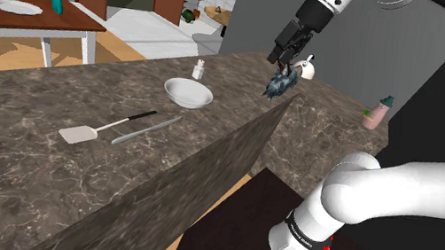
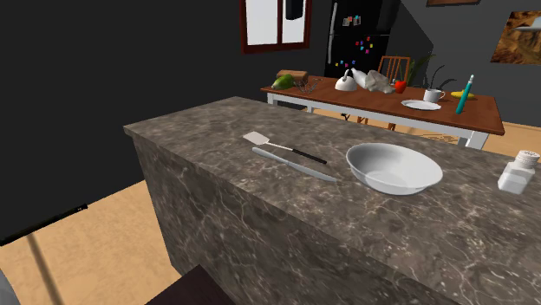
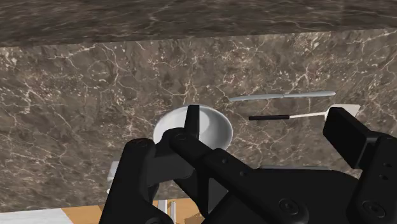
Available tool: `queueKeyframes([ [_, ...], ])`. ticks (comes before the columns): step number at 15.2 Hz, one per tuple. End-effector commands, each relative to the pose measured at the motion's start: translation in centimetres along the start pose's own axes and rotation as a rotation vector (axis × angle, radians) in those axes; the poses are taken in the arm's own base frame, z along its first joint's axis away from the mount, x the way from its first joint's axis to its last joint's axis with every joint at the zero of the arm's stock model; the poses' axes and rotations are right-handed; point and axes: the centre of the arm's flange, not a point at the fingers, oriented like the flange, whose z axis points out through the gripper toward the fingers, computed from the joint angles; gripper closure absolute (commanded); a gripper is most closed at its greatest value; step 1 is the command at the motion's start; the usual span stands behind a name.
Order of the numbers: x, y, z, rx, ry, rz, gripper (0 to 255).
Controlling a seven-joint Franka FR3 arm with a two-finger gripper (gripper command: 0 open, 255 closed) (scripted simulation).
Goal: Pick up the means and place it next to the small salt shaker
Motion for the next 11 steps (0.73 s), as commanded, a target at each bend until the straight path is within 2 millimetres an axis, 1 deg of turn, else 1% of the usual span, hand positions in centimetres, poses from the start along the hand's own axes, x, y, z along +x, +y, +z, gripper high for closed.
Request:
queueKeyframes([
  [1, 0.0, 0.0, 0.0, 0.000, 0.000, 0.000, 0],
  [6, 0.7, -5.0, 4.7, -0.032, -0.017, 0.244, 0],
  [11, 2.5, -9.6, 9.7, -0.063, -0.034, 0.487, 0],
])
